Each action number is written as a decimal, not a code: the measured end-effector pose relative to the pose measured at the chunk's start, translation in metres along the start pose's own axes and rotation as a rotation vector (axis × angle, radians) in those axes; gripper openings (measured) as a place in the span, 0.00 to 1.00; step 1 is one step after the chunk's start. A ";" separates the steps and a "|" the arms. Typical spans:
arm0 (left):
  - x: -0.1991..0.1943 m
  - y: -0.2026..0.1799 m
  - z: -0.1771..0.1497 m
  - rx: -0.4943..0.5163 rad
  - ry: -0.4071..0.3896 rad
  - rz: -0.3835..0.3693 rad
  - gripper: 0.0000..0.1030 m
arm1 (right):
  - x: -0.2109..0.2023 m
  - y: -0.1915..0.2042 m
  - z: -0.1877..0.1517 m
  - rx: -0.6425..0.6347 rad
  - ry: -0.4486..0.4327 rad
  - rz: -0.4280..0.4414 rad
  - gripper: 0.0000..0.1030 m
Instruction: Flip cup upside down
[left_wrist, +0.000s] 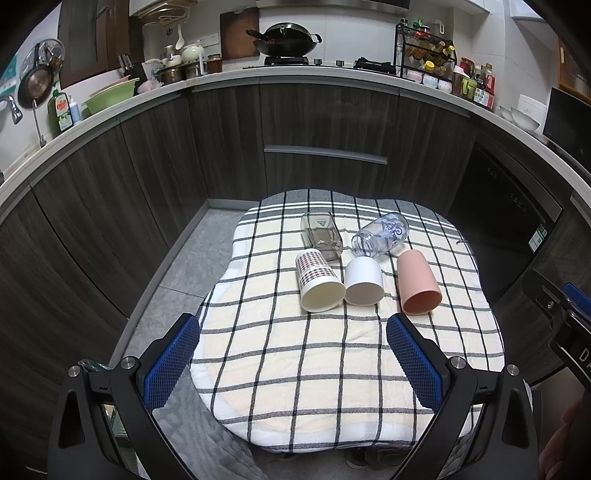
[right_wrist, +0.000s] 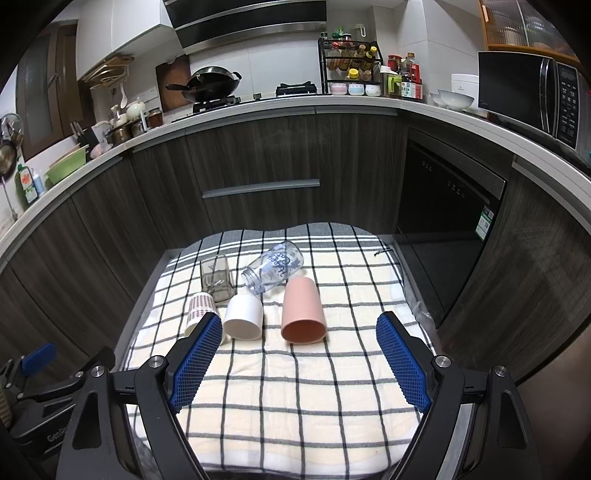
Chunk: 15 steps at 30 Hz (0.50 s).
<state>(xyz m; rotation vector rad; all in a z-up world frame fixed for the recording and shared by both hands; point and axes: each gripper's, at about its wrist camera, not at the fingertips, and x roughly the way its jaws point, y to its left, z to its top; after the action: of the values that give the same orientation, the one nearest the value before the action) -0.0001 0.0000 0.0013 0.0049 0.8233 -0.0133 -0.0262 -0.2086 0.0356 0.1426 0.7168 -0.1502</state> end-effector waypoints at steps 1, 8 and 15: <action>0.000 0.000 0.000 -0.001 0.002 -0.002 1.00 | 0.000 0.000 0.000 0.000 0.001 -0.001 0.83; 0.001 -0.001 0.000 0.002 0.002 -0.005 1.00 | 0.000 0.000 0.001 -0.001 0.003 0.000 0.83; 0.005 -0.002 0.001 -0.001 0.002 -0.004 1.00 | 0.002 -0.001 0.000 -0.001 0.003 -0.001 0.83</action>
<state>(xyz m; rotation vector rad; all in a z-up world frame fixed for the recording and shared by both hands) 0.0036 -0.0017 -0.0017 0.0025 0.8254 -0.0167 -0.0251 -0.2097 0.0341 0.1418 0.7202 -0.1510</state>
